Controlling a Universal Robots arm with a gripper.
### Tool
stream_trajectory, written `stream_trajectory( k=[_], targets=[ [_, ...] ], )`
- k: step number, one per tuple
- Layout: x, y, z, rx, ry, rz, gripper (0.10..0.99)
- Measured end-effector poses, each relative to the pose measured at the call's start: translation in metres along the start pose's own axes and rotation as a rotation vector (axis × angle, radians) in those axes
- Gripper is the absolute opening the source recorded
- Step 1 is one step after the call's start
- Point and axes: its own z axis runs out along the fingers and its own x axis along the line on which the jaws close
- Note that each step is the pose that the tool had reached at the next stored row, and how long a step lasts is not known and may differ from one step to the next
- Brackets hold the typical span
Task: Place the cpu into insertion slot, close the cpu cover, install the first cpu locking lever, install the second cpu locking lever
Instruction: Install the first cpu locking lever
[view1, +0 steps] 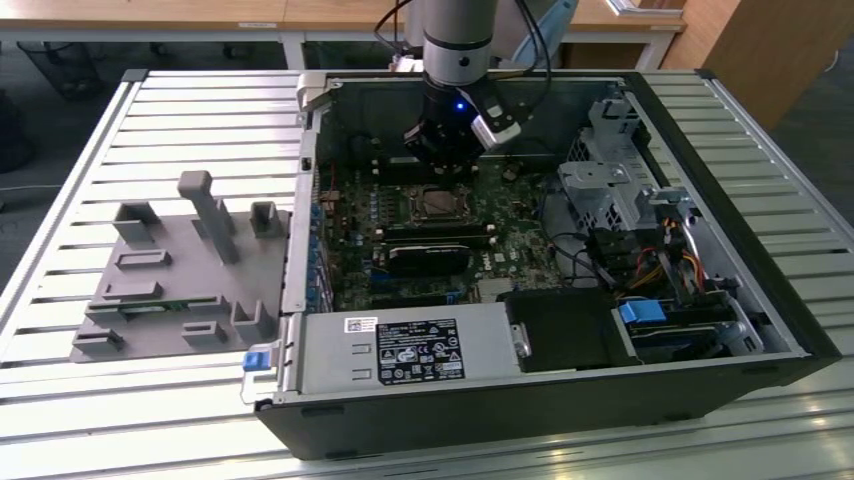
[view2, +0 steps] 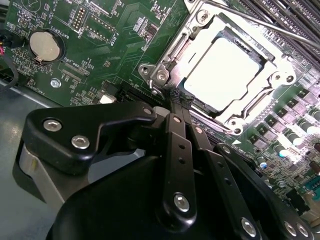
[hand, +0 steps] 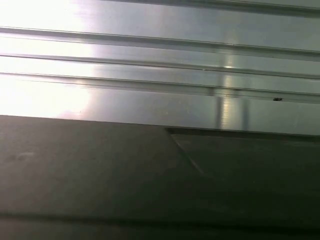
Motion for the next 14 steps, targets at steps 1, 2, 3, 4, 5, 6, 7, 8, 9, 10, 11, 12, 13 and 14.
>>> stream_trajectory(
  k=[1, 2, 3, 4, 5, 6, 7, 8, 9, 10, 11, 12, 13, 14],
  targets=[
    [0.0, 0.0, 0.0, 0.0, 0.0, 0.0, 0.106],
    [0.0, 0.0, 0.0, 0.0, 0.0, 0.0, 0.106],
    [0.0, 0.0, 0.0, 0.002, 0.0001, 0.0, 0.106],
    [-0.0001, 0.0001, 0.0001, 0.006, 0.0003, 0.0, 0.106],
    [-0.0001, 0.0001, 0.0001, 0.009, 0.0003, 0.0, 0.106],
    [-0.0001, 0.0002, 0.0003, 0.013, 0.0003, 0.0, 0.106],
    [-0.0001, 0.0001, 0.0003, 0.016, 0.0003, 0.0, 0.106],
    [-0.0001, 0.0001, 0.0003, 0.018, 0.0004, -0.001, 0.106],
    [-0.0001, 0.0001, 0.0003, 0.02, 0.0006, -0.001, 0.106],
    [-0.0001, 0.0, 0.0003, 0.02, 0.0007, -0.001, 0.106],
    [-0.0001, 0.0, 0.0003, 0.02, 0.0007, 0.0, 0.106],
    [-0.0001, -0.0001, 0.0001, 0.02, 0.0007, 0.0, 0.106],
    [-0.0001, 0.0, -0.0002, 0.02, 0.0005, 0.0, 0.106],
    [-0.0002, 0.0, -0.0007, 0.02, 0.0002, 0.0, 0.106]
  ],
)
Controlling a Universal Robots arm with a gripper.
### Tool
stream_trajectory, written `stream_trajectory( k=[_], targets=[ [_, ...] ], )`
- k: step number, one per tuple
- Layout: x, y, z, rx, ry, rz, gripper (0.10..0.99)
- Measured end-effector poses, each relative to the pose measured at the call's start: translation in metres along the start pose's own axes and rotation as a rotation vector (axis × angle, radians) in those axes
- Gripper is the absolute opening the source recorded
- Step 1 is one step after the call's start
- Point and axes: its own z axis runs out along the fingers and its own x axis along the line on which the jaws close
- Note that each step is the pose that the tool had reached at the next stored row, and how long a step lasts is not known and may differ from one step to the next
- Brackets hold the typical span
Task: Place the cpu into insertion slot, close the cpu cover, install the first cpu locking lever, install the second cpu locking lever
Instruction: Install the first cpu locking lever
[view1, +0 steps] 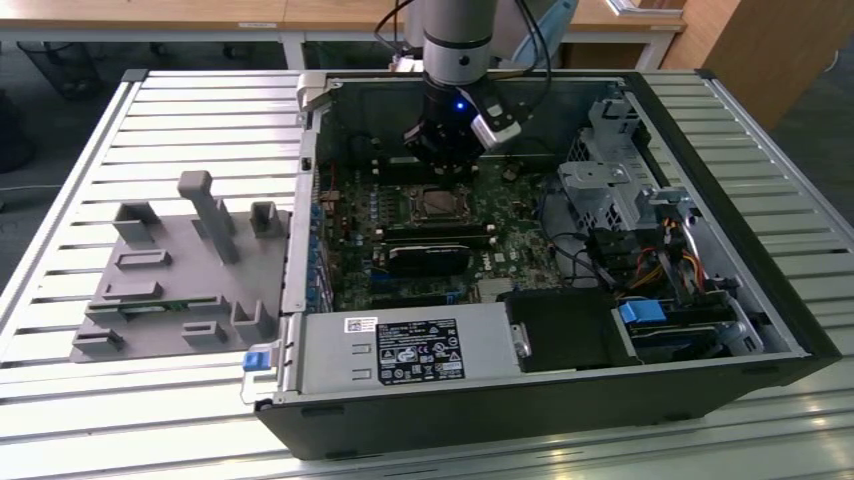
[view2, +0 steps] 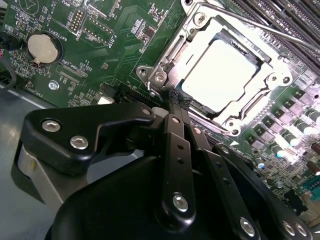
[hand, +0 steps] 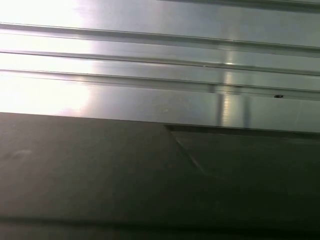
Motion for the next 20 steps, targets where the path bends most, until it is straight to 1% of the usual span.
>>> stream_trajectory(
  k=[7, 9, 14, 20],
  targets=[
    [-0.0001, -0.0003, -0.0068, 0.0, 0.0004, 0.0, 0.106],
    [-0.0002, -0.0003, -0.0068, 0.0, 0.0004, 0.001, 0.106],
    [-0.0001, -0.0003, -0.0065, 0.005, 0.001, 0.007, 0.106],
    [-0.0008, -0.0002, -0.0048, 0.006, 0.0013, 0.018, 0.106]
  ],
)
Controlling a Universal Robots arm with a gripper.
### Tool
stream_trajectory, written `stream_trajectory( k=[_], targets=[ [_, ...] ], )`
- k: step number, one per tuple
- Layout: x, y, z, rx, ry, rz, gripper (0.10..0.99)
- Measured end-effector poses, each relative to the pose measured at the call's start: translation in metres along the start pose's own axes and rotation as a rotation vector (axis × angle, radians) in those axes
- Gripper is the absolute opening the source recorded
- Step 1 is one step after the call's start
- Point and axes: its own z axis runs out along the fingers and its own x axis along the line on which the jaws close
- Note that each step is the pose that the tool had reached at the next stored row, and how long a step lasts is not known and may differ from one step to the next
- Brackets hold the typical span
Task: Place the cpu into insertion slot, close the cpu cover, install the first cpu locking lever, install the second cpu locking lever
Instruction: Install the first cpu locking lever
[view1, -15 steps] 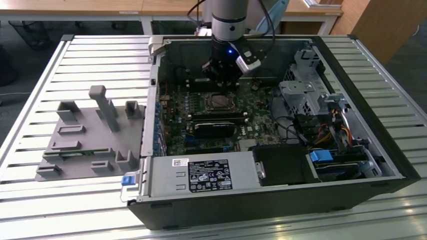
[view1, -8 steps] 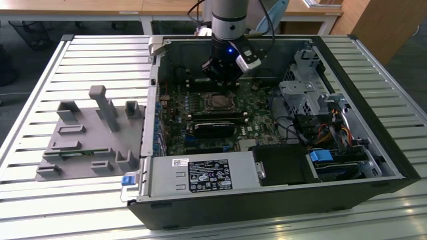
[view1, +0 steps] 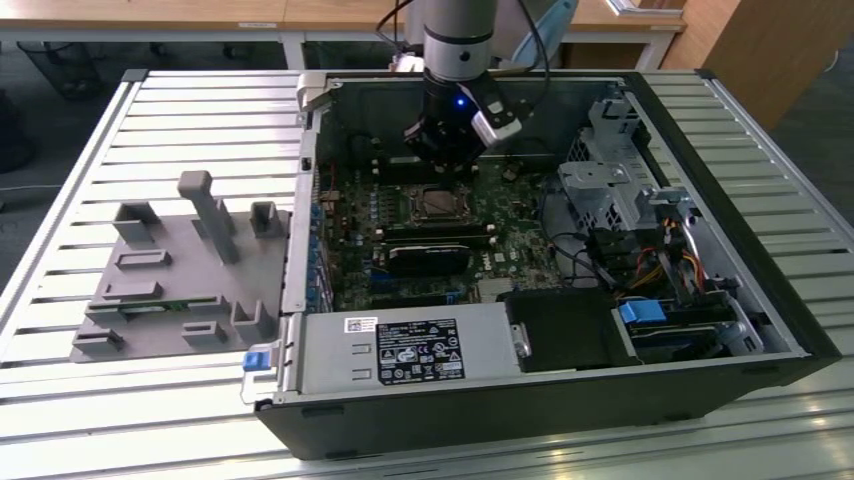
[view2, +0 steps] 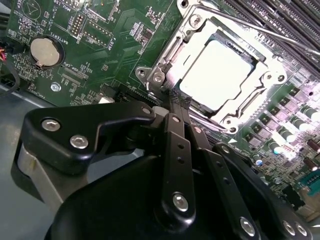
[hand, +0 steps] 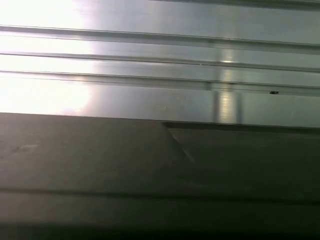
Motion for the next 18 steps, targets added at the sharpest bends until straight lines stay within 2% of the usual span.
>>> stream_trajectory(
  k=[8, 18],
  targets=[
    [-0.0002, 0.0015, 0.0027, 0.0, -0.0001, 0.005, 0.106],
    [-0.0001, 0.0015, 0.0026, 0.0, 0.0003, 0.007, 0.106]
  ],
)
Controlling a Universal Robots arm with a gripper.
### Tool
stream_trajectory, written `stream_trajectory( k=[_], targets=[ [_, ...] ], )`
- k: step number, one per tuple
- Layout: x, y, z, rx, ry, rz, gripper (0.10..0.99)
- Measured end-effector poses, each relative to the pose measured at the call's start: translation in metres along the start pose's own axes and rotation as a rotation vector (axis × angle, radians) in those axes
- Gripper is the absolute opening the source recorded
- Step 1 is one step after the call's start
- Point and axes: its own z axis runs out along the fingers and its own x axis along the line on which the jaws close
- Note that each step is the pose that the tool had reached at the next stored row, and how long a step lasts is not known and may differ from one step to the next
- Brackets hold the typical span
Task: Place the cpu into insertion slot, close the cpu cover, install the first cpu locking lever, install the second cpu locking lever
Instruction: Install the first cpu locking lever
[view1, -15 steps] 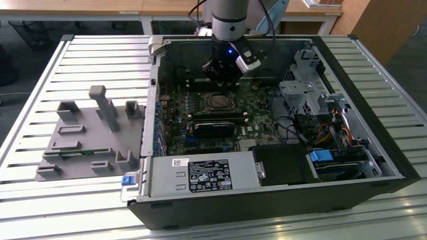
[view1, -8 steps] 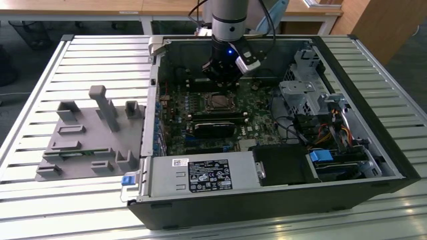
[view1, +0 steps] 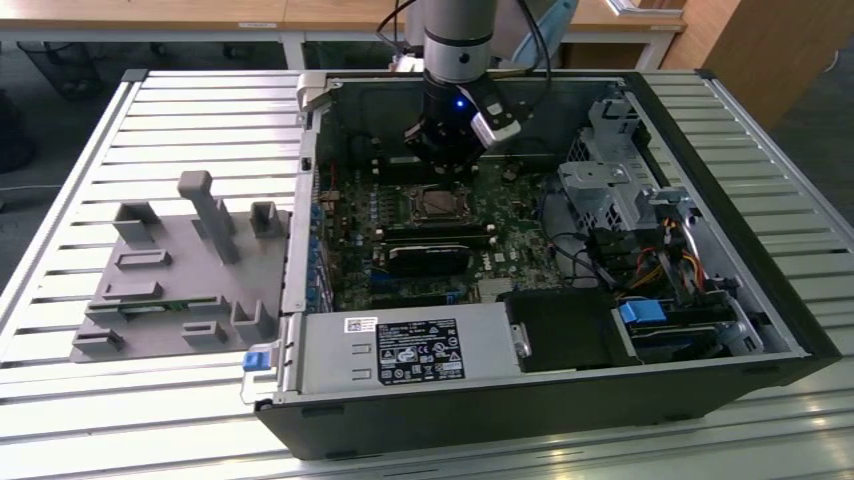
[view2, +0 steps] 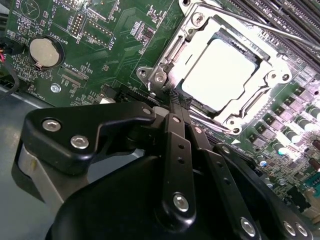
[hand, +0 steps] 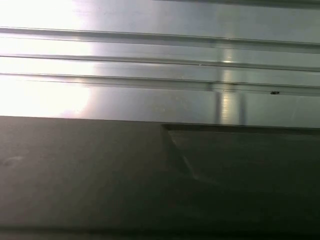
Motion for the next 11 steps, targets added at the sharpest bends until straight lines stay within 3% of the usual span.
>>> stream_trajectory(
  k=[11],
  targets=[
    [-0.0001, -0.0002, -0.0039, 0.0, 0.0002, 0.001, 0.106]
  ],
)
